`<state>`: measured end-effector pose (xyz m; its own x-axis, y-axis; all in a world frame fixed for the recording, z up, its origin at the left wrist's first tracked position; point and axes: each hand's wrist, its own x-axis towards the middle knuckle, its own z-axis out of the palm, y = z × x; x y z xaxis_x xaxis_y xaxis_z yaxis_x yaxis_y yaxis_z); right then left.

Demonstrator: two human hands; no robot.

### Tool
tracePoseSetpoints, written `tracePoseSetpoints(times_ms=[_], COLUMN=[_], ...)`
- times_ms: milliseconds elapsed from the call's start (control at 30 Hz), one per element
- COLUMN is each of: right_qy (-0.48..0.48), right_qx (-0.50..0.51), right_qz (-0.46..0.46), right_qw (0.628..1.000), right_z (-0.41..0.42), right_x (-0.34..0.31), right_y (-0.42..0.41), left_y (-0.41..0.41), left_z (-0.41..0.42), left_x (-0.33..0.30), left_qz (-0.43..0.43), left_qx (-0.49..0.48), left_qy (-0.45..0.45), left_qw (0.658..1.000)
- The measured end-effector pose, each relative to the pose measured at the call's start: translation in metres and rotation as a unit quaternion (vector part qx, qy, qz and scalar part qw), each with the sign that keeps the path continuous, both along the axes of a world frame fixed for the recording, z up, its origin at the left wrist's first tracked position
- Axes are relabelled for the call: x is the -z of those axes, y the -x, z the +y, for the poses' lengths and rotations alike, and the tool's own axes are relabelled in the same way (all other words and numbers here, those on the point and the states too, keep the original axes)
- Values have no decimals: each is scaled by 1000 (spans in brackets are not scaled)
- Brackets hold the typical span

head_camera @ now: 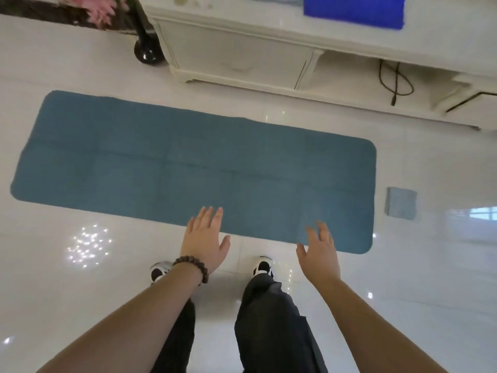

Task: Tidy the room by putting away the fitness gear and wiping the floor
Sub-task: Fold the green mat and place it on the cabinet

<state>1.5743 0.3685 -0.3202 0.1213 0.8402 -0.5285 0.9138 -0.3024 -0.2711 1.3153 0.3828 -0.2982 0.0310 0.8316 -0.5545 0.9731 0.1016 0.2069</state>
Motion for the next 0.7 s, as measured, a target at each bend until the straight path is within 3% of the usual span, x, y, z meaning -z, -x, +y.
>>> tracePoseSetpoints(times_ms=[500,700], right_qy=[-35,-45], right_qx=[-88,-132], right_qz=[-47,-46], right_qw=[994,989], right_z=[49,54], right_x=[350,455], right_y=[16,24], left_y=[26,28], left_z=[44,49], left_x=[392,497], left_qz=[3,25], left_qx=[123,211], left_qy=[36,69], left_qw=[992,975])
